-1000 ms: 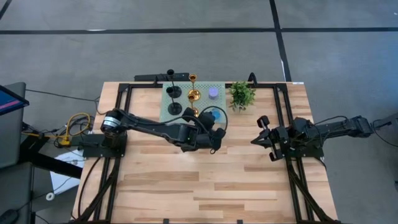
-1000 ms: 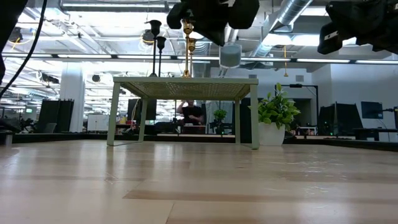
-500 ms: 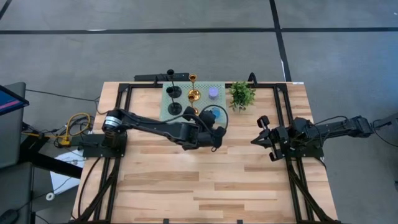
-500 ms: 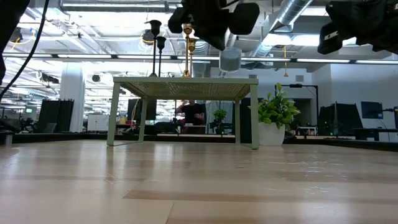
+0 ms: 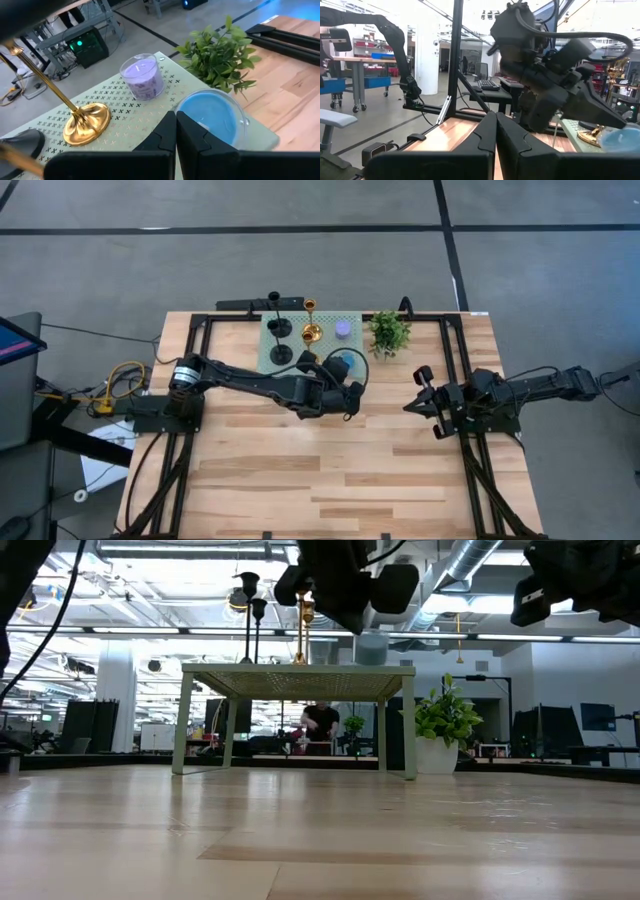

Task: Pick & Place candle stick holders
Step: Put the blue scented candle on the shelf

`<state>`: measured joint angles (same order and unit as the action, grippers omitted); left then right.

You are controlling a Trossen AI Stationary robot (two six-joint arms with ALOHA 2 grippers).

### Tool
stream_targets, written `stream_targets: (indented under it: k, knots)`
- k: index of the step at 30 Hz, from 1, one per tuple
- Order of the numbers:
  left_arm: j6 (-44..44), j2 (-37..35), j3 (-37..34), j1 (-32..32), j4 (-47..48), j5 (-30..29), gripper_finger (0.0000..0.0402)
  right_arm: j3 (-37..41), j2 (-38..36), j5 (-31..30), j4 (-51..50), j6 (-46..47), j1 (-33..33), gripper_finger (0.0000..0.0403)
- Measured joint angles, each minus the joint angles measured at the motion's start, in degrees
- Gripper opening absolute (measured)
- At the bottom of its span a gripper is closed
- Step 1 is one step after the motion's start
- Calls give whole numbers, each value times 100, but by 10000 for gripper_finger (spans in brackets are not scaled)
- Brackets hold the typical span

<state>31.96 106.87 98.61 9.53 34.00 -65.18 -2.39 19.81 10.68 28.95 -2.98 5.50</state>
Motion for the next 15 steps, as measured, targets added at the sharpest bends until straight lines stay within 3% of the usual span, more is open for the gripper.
stream_targets:
  k: [15]
  knots:
    - [5,0,0,-87,-2,264,3,0,-2,0,-4,0,0,0]
